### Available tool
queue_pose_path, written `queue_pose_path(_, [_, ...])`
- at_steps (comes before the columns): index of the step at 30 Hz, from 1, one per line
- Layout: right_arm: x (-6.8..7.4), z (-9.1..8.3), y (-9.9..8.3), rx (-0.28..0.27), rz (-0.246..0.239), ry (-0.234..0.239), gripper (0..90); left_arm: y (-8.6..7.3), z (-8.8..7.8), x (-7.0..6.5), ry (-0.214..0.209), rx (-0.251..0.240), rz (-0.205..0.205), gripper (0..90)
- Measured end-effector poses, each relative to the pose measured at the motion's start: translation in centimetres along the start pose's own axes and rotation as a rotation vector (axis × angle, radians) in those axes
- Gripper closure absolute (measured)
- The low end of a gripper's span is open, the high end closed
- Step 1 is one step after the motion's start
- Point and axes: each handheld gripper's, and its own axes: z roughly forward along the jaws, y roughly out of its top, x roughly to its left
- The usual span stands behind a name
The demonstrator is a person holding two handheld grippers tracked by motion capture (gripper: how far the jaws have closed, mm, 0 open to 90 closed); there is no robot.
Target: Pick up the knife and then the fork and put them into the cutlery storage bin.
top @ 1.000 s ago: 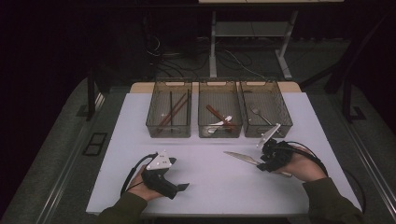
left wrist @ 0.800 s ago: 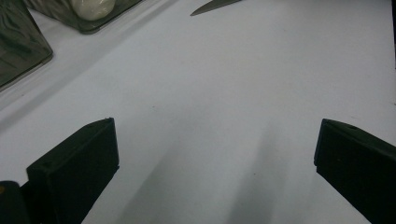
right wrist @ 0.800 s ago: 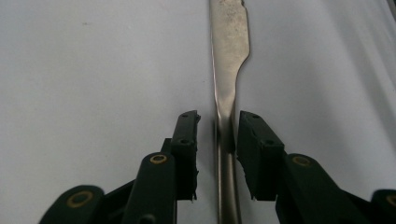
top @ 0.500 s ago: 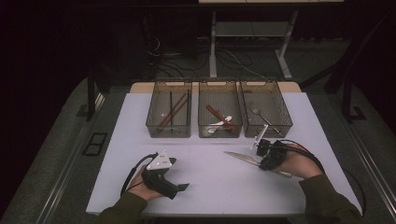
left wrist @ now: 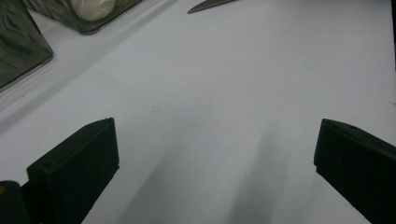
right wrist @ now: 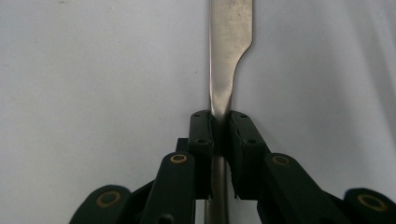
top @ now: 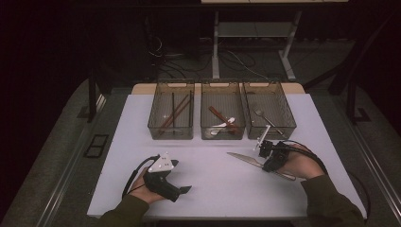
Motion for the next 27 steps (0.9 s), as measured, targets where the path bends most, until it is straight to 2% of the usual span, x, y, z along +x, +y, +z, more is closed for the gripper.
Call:
queue_pose_path(5, [0.1, -0.1, -0.3, -0.024, 0.011, 0.0, 80.4, 0.0, 0.0, 0.0, 0.001, -0.001, -0.001, 0.0])
queue_pose_path(6, [0.0, -0.2, -0.5, -0.03, 0.001, -0.013, 80.4, 0.0, 0.0, 0.0, 0.001, -0.001, 0.001, 0.0])
queue_pose_path(9, [-0.2, -0.6, -0.8, -0.067, 0.006, -0.015, 80.4, 0.0, 0.0, 0.0, 0.001, -0.001, 0.002, 0.0])
queue_pose_path(21, [-0.8, -2.1, -2.1, -0.259, 0.062, 0.007, 80.5, 0.0, -0.1, 0.0, 0.002, -0.005, -0.002, 0.0])
queue_pose_path(22, [-0.9, -2.2, -2.2, -0.286, 0.08, 0.023, 80.5, 0.0, -0.1, 0.0, 0.002, -0.005, -0.001, 0.0])
queue_pose_path(23, [-1.1, -2.3, -2.3, -0.297, 0.08, 0.016, 80.5, 0.0, -0.1, 0.0, 0.002, -0.004, -0.001, 0.0])
queue_pose_path(24, [-1.1, -2.4, -2.4, -0.317, 0.089, 0.032, 80.5, 0.0, -0.1, 0.0, 0.002, -0.004, -0.001, 0.0])
queue_pose_path(27, [-1.3, -2.7, -2.7, -0.367, 0.103, 0.04, 80.5, 0.0, -0.1, 0.0, 0.003, -0.005, -0.002, 0.0])
